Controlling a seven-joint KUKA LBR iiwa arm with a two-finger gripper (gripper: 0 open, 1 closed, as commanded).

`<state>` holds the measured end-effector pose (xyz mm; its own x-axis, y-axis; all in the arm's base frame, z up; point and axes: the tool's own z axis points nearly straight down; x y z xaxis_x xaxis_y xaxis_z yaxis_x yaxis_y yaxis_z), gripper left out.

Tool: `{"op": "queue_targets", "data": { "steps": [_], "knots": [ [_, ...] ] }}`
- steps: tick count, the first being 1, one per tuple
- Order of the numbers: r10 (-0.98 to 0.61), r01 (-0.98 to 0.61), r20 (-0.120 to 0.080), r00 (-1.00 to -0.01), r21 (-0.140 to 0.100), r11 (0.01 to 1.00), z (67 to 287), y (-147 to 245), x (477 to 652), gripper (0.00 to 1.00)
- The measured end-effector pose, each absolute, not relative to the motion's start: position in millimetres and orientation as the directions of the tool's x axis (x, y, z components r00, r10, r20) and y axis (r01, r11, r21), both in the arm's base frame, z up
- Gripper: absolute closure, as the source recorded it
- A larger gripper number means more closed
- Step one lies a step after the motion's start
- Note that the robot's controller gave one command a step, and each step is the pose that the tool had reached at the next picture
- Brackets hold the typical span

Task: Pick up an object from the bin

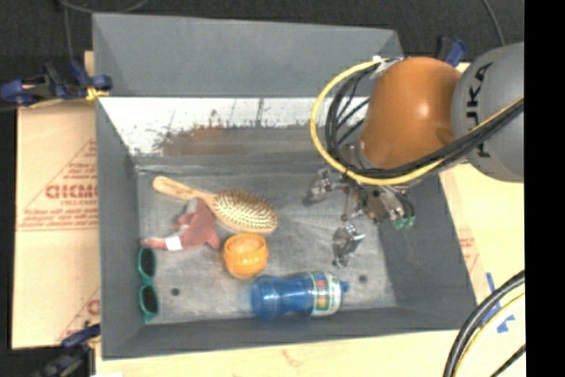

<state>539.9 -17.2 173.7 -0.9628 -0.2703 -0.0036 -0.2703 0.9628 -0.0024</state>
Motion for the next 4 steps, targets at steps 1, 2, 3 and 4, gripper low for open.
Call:
{"op": "queue_targets", "data": {
  "steps": [1,2,3,4],
  "knots": [
    [-0.407,-0.407,-0.004,-0.913,0.001,0.913,169,-8,518.4,0.0],
    [-0.259,-0.259,-0.007,-0.966,-0.002,0.966,129,-23,505.2,0.0],
    [-0.583,-0.583,-0.016,-0.812,-0.022,0.812,88,-4,481.0,1.0],
    [-0.584,-0.584,-0.016,-0.812,-0.022,0.812,88,-4,481.0,1.0]
  ]
}}
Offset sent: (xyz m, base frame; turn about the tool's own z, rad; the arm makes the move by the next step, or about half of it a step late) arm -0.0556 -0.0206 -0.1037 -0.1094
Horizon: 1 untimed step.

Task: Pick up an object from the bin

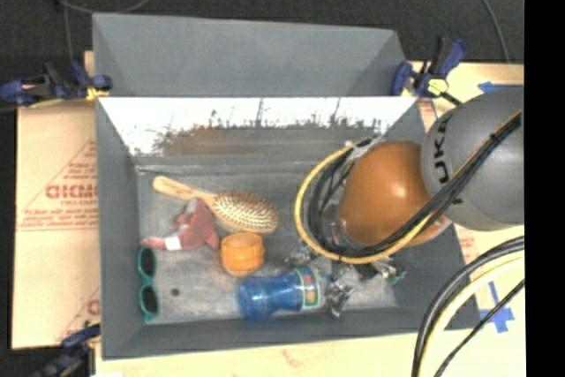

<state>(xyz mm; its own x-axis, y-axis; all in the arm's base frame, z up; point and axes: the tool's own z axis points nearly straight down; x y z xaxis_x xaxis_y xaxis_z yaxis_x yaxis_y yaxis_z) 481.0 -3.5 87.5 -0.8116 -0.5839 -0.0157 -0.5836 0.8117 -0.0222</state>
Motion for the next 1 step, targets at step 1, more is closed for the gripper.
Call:
{"op": "queue_targets", "data": {
  "steps": [1],
  "knots": [
    [-0.623,-0.623,-0.003,-0.782,-0.001,0.782,218.3,-2.6,485.0,1.0]
  ]
}}
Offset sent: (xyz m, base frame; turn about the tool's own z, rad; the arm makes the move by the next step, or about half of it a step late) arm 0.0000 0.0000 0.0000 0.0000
